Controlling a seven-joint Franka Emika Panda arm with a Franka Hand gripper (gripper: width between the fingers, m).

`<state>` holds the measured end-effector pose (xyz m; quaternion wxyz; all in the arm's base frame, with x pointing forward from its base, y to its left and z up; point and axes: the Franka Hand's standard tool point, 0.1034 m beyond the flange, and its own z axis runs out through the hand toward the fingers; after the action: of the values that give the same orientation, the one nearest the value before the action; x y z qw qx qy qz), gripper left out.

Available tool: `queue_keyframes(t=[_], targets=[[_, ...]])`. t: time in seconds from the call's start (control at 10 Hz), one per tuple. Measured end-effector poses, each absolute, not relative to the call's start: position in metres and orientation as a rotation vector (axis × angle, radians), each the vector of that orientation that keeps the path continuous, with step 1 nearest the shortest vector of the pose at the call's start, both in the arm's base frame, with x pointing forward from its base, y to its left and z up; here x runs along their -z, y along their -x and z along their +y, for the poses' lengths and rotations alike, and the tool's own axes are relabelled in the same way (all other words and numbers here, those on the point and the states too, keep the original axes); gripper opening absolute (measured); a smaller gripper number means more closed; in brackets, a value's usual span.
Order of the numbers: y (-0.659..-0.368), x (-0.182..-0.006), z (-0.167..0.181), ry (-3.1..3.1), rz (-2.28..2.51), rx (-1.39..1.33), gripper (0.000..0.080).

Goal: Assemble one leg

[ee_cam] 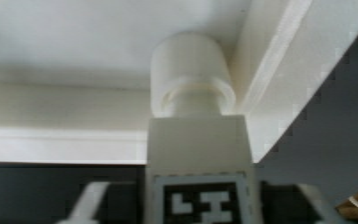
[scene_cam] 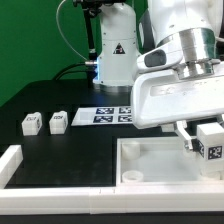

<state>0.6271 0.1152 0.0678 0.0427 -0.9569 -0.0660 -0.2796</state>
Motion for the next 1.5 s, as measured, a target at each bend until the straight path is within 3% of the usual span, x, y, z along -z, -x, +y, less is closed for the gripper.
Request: queue_keyframes(t=[0.1,0.2,0.3,1.2,1.5], targets=[[-0.627,-0.068,0.115,2.927,-0.202,0.855,0.0499],[-0.627,-0.068,0.115,2.927,-0.202,0.855,0.0499],[-0.627,-0.068,0.115,2.927,-0.202,0.855,0.0619],[-0.628,-0.068,0.114,2.931,-0.208,0.849,0.0649],[-0.633,-0.088,0.104,2.96,-0.228,0.748,0.0649]])
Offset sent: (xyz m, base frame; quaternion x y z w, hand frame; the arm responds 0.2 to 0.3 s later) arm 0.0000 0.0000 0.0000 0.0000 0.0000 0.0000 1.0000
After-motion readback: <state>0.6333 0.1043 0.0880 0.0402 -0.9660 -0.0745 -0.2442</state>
